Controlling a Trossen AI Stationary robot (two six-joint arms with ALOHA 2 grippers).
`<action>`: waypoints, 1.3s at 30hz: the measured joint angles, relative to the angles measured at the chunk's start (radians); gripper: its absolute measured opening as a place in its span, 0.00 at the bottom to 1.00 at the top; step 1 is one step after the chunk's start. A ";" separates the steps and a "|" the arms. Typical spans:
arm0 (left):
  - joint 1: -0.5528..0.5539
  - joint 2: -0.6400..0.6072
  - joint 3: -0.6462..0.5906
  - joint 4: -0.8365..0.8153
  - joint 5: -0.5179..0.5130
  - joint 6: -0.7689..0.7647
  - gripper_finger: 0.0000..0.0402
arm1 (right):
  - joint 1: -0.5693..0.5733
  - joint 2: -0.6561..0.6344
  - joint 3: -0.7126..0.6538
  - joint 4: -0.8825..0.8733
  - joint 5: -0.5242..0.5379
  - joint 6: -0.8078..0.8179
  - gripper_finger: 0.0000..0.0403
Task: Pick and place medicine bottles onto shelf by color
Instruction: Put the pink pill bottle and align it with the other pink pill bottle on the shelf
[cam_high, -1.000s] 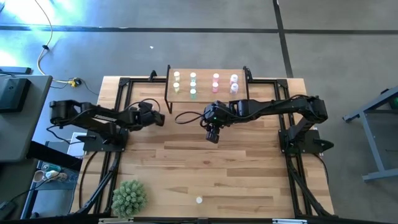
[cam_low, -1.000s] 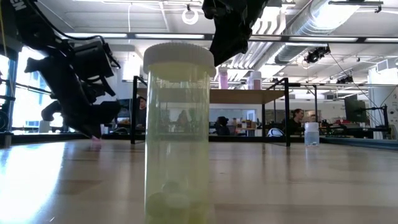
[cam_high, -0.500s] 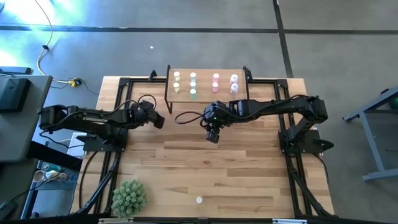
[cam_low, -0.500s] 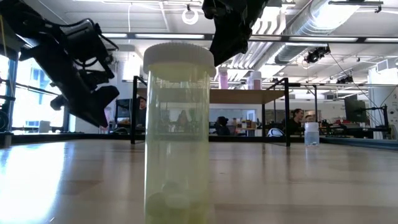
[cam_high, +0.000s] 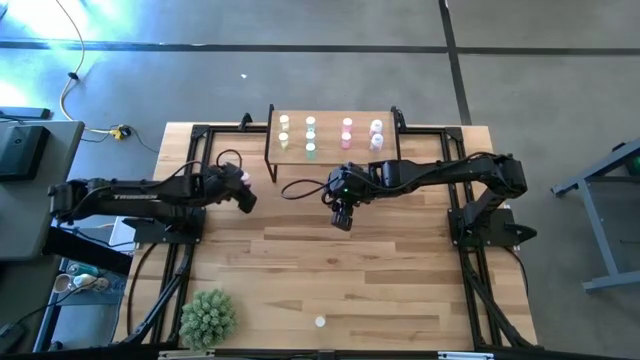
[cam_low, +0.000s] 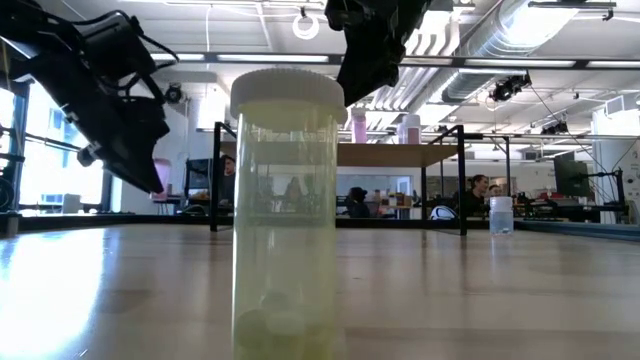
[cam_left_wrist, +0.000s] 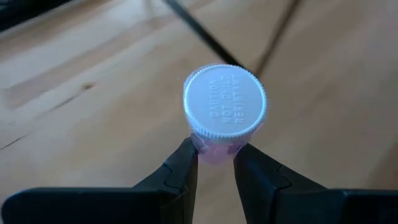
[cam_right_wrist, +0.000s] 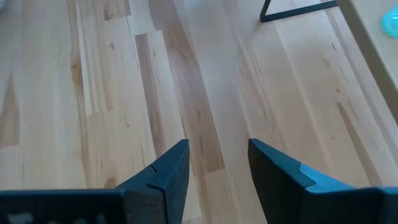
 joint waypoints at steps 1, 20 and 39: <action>0.000 -0.010 0.000 0.000 0.028 0.013 0.21 | 0.000 0.000 0.000 0.000 0.000 0.000 0.39; -0.193 -0.091 0.001 0.056 0.255 0.062 0.21 | 0.000 0.000 0.000 0.043 -0.098 0.001 0.39; -0.427 -0.067 0.031 0.360 0.123 0.134 0.21 | 0.000 0.001 0.000 0.274 -0.186 -0.058 0.50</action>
